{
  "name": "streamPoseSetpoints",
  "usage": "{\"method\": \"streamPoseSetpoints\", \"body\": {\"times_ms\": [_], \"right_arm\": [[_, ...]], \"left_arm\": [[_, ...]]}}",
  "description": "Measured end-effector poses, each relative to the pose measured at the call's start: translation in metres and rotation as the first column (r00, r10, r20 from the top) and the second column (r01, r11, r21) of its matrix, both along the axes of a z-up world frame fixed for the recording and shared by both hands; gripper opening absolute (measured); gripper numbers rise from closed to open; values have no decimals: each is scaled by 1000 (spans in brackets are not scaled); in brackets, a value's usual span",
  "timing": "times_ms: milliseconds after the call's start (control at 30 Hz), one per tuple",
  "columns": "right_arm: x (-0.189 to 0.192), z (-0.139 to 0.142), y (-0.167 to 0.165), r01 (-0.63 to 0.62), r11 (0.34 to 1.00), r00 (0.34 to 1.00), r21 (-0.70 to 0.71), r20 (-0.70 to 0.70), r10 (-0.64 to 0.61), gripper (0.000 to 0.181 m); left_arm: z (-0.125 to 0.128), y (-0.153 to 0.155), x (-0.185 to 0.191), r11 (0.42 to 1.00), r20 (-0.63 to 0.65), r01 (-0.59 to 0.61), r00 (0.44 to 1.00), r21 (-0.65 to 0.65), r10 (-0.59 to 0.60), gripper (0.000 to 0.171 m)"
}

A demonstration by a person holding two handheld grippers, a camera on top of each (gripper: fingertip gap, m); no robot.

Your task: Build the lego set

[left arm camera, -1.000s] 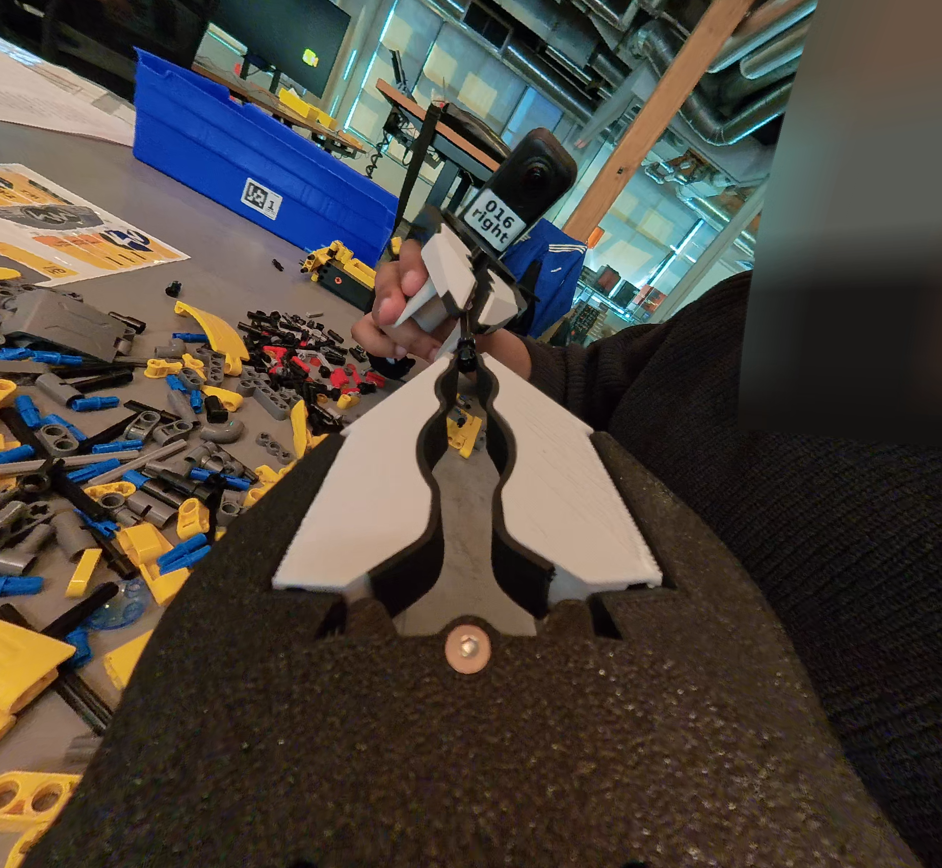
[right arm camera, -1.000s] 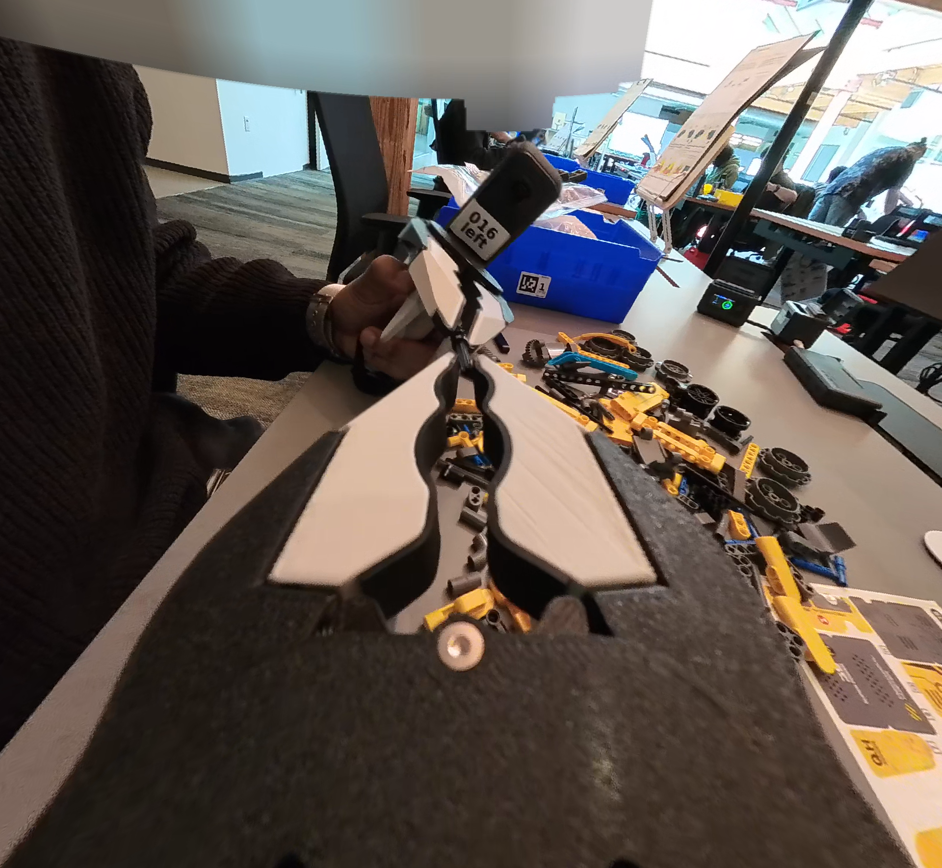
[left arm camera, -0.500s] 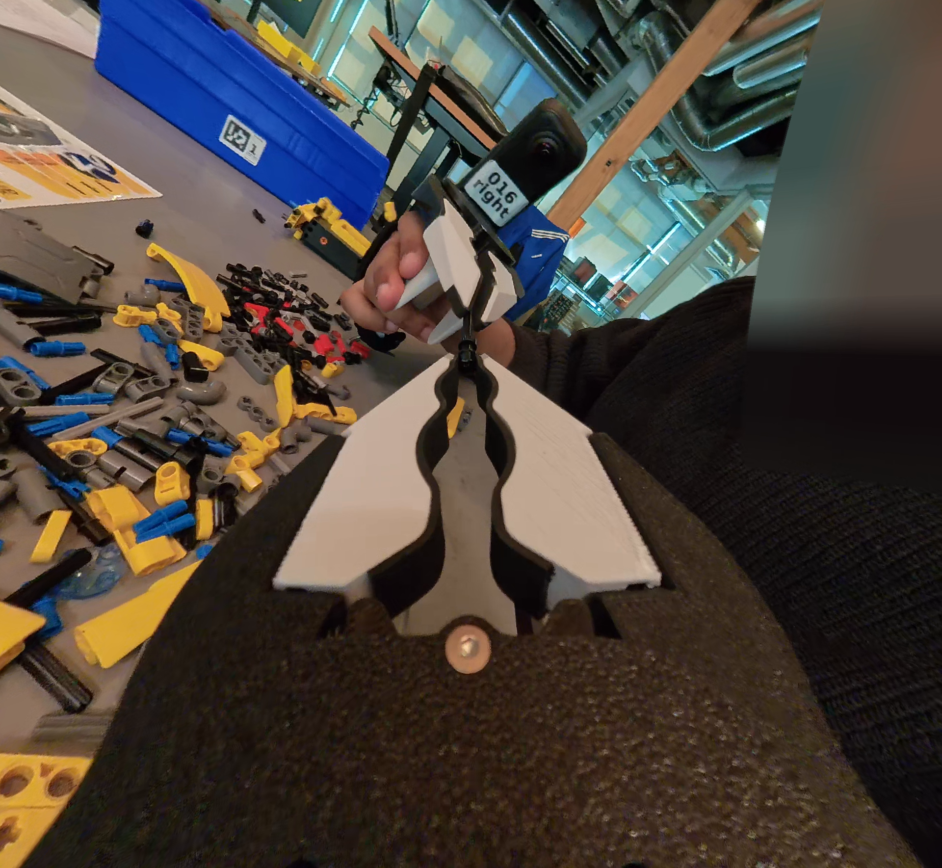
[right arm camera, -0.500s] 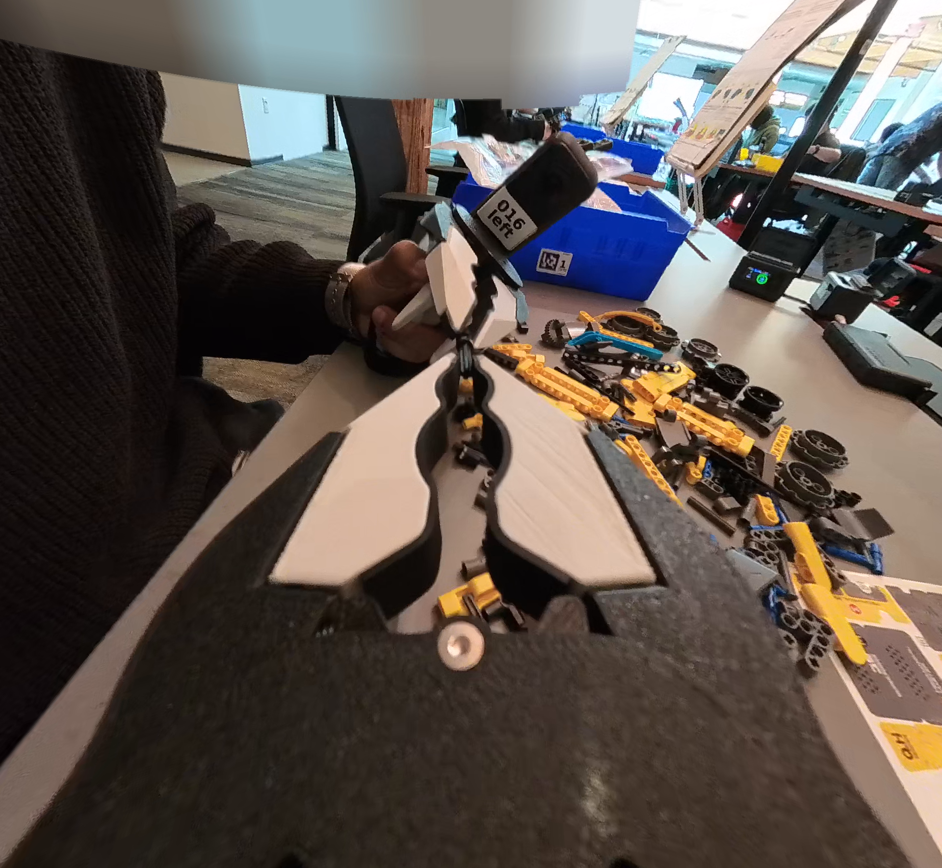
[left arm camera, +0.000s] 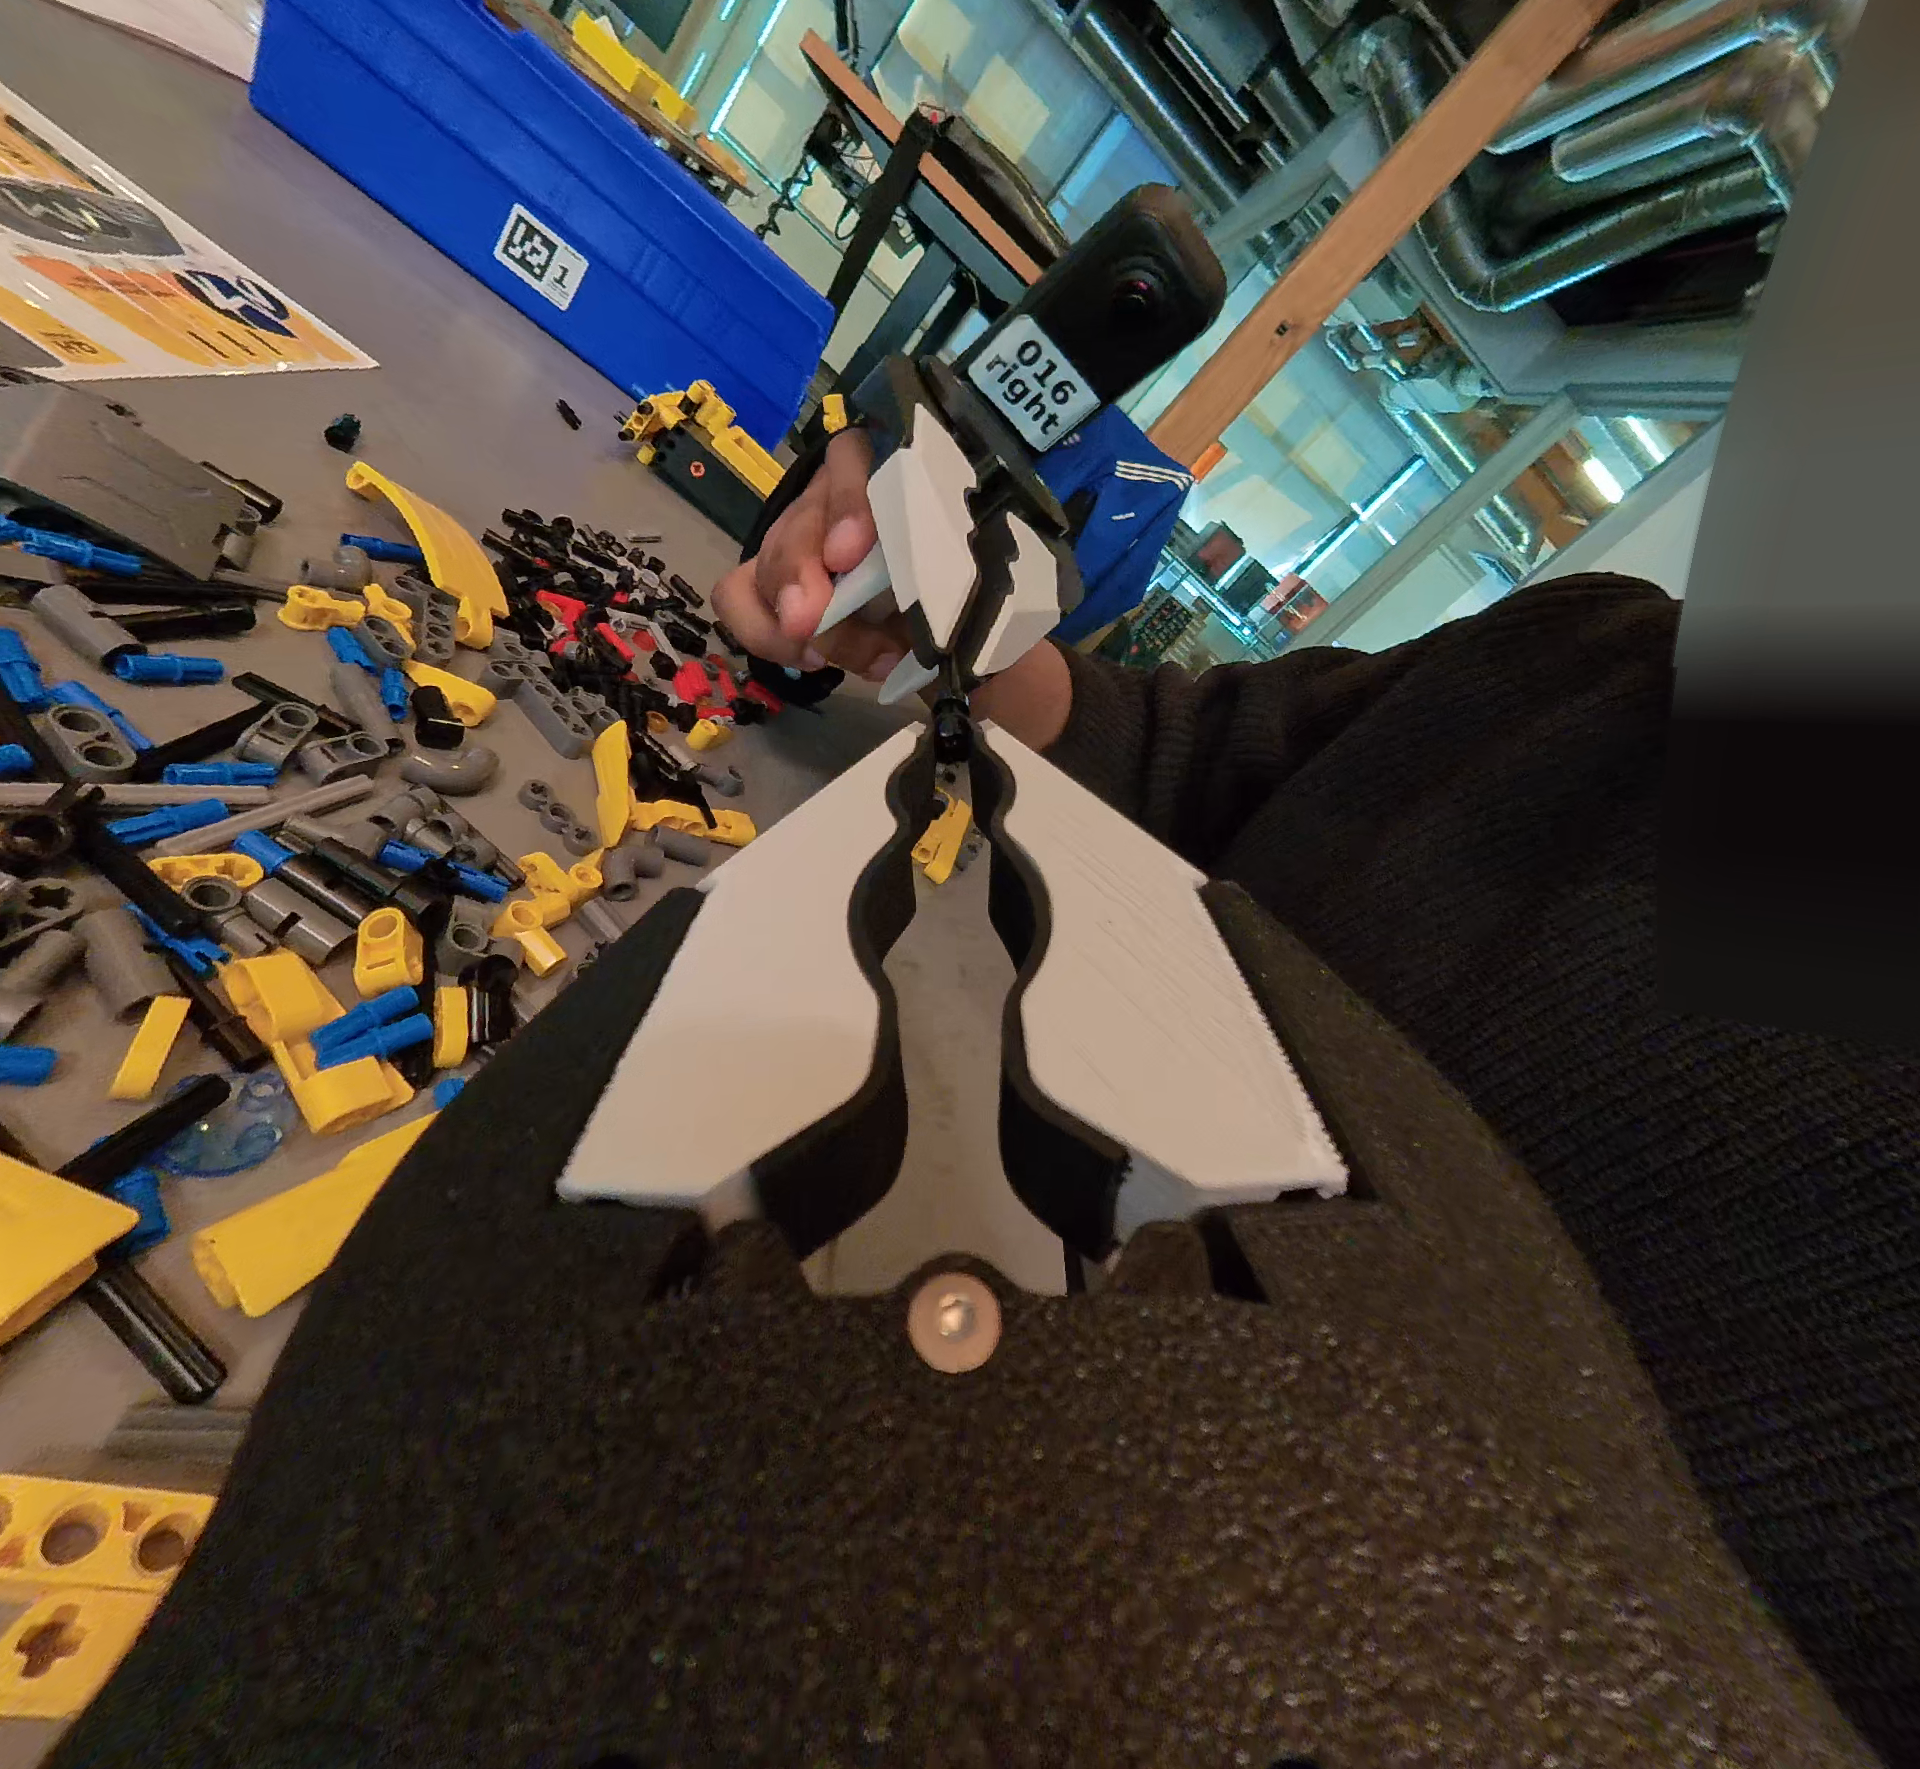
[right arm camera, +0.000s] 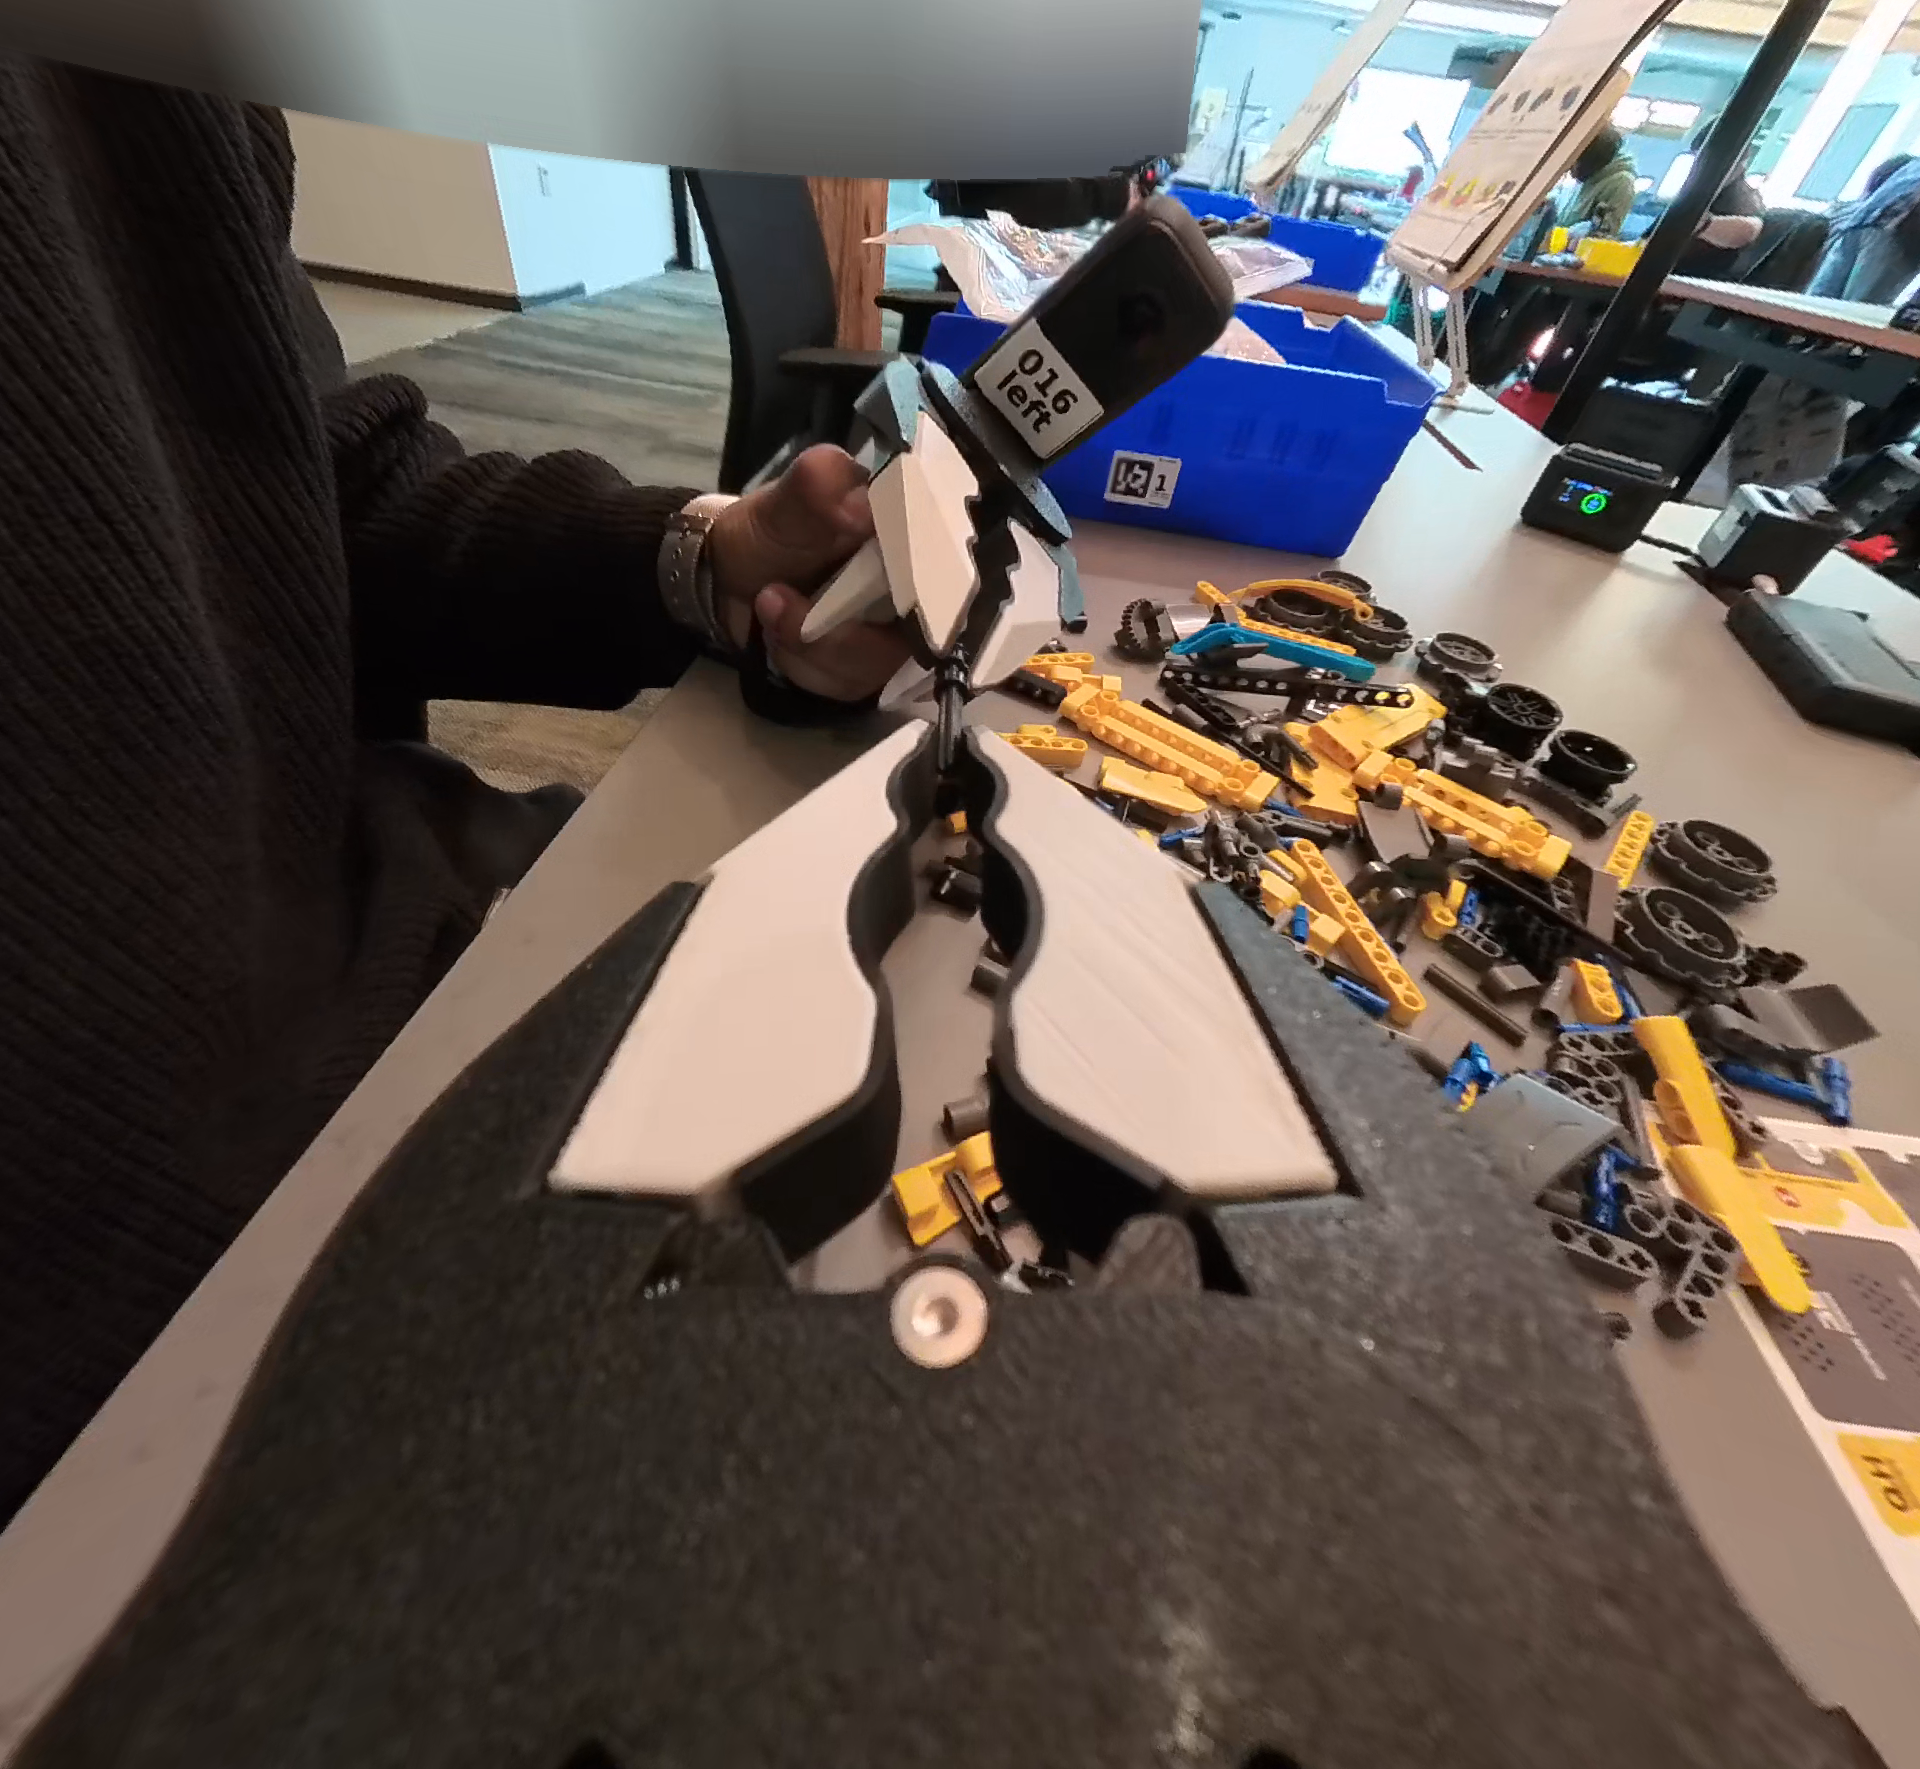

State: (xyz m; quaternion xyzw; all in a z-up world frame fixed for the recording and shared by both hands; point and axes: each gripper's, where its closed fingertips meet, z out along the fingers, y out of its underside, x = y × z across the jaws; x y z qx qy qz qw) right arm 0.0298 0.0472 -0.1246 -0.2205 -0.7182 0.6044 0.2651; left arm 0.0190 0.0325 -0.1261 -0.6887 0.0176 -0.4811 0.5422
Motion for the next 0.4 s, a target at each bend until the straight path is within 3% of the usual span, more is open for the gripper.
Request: {"method": "streamPoseSetpoints", "body": {"times_ms": [267,400], "right_arm": [[-8,2,6,79,996,992,47,-98,-74,9],[-5,1,3,52,998,995,41,-85,-48,9]], "left_arm": [[2,1,-6,999,1,-32,1000,14,32,5],[1,1,-4,1000,2,-18,1000,11,18,5]]}}
